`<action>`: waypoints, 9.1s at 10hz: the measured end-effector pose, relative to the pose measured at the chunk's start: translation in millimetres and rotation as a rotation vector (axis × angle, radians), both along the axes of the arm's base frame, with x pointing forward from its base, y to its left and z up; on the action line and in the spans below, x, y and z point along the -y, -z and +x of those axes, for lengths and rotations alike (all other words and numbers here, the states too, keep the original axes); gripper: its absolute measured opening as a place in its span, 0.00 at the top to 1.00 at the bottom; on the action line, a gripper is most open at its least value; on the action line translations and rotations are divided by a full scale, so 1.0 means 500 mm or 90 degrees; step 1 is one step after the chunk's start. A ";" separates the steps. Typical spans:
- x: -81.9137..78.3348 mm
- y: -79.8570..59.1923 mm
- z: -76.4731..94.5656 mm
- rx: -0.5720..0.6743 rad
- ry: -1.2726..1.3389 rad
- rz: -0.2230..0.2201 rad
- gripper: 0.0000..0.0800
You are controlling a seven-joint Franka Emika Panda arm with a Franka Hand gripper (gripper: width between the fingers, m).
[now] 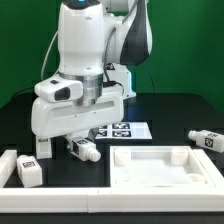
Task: Assemble one leg
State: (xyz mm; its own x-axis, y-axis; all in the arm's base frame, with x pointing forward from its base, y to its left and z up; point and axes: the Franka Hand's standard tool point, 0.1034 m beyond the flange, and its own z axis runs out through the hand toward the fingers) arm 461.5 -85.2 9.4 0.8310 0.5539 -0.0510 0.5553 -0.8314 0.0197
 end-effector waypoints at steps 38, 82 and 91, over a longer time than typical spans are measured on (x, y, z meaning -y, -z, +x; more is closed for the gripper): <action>0.176 -0.016 0.018 -0.533 0.299 -0.257 0.19; -0.393 -0.201 0.324 0.391 0.401 0.139 0.64; -0.403 -0.172 0.326 0.396 0.385 0.132 0.64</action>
Offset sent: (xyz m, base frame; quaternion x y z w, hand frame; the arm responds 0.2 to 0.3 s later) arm -0.0076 -0.0430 0.0627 0.0323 -0.0776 0.0941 0.9920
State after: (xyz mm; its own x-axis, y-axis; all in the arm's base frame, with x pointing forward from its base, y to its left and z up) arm 624.7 116.6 95.3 0.8278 -0.0409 0.5595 -0.0409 -0.9991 -0.0124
